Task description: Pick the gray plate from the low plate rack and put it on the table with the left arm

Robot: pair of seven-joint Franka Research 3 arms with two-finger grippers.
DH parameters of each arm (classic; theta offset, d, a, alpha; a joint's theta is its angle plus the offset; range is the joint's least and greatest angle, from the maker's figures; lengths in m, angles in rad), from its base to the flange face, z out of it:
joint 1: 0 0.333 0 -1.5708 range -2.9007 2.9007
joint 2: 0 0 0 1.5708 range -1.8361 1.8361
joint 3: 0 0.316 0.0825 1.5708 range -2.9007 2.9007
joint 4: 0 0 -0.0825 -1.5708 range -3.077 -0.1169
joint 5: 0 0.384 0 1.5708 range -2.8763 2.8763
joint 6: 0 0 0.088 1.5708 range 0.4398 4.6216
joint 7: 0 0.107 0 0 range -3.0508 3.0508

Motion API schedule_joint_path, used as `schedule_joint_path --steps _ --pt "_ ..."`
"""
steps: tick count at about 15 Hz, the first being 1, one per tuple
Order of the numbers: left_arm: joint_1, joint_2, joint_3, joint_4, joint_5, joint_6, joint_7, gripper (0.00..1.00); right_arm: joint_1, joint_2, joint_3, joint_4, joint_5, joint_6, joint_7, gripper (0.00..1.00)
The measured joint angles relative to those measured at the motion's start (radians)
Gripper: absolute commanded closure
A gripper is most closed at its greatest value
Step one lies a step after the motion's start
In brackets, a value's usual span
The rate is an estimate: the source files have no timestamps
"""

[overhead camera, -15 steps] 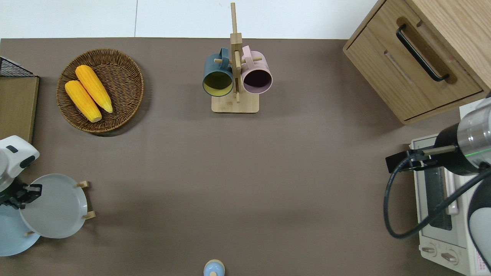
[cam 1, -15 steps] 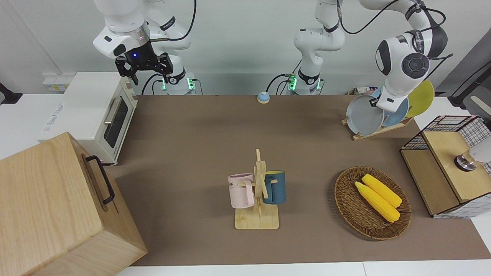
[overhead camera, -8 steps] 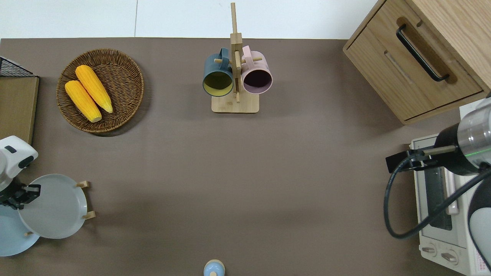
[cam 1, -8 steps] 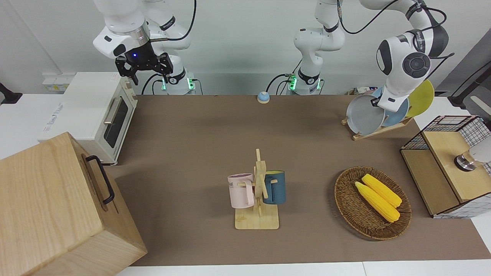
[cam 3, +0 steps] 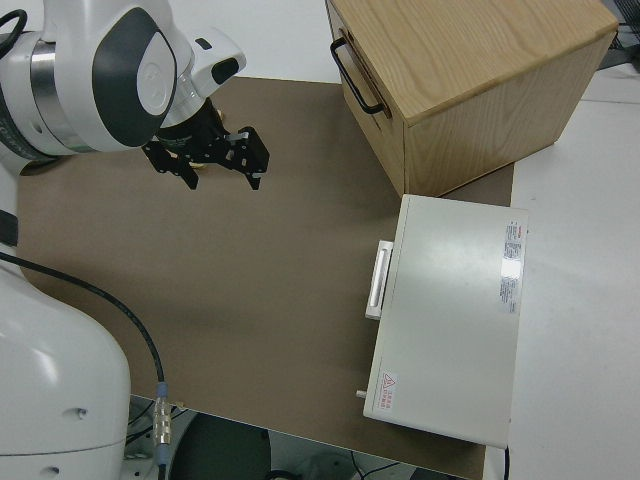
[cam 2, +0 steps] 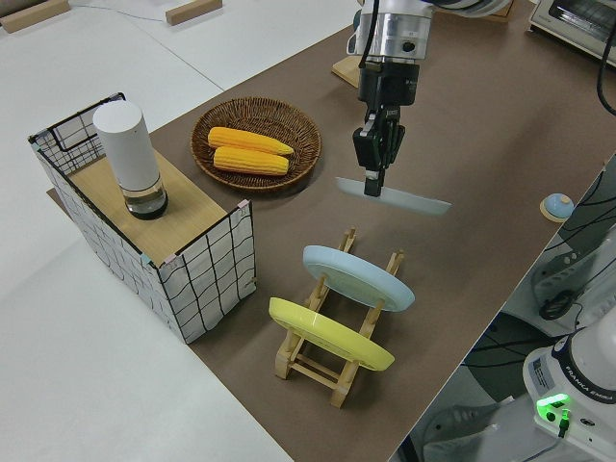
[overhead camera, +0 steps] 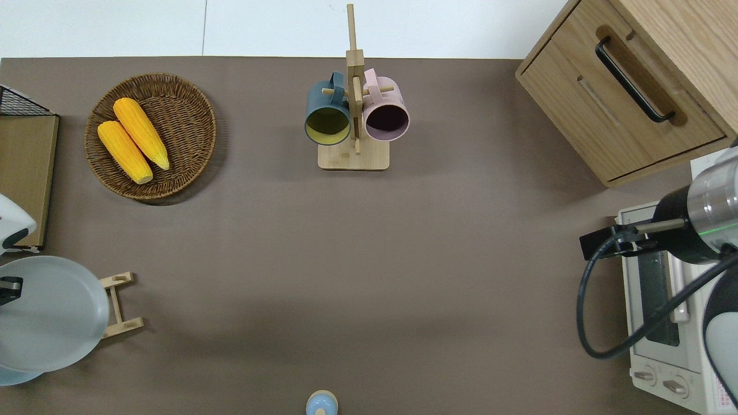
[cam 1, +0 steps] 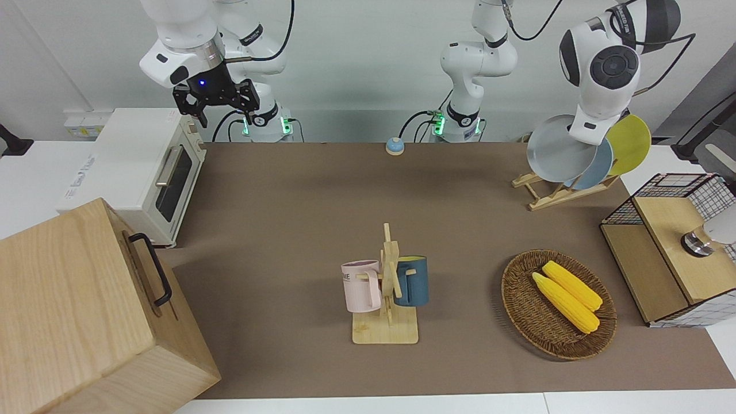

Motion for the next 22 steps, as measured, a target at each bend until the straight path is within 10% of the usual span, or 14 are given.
schedule_joint_path --steps 12,20,21,22 --pt "0.0 -0.009 -0.034 -0.064 -0.579 0.148 -0.028 1.0 0.0 0.0 0.0 0.0 0.0 0.0 0.0 0.011" --pt "0.001 -0.059 -0.086 -0.413 -0.633 0.528 -0.028 1.0 0.0 0.0 0.0 0.0 0.0 0.0 0.0 0.011" --pt "0.001 -0.068 -0.086 -0.436 -0.634 0.549 -0.029 0.84 0.0 0.0 0.0 0.0 0.0 0.0 0.0 0.013" --pt "0.002 -0.074 -0.089 -0.452 -0.635 0.564 -0.029 0.47 0.0 0.0 0.0 0.0 0.0 0.0 0.0 0.011"
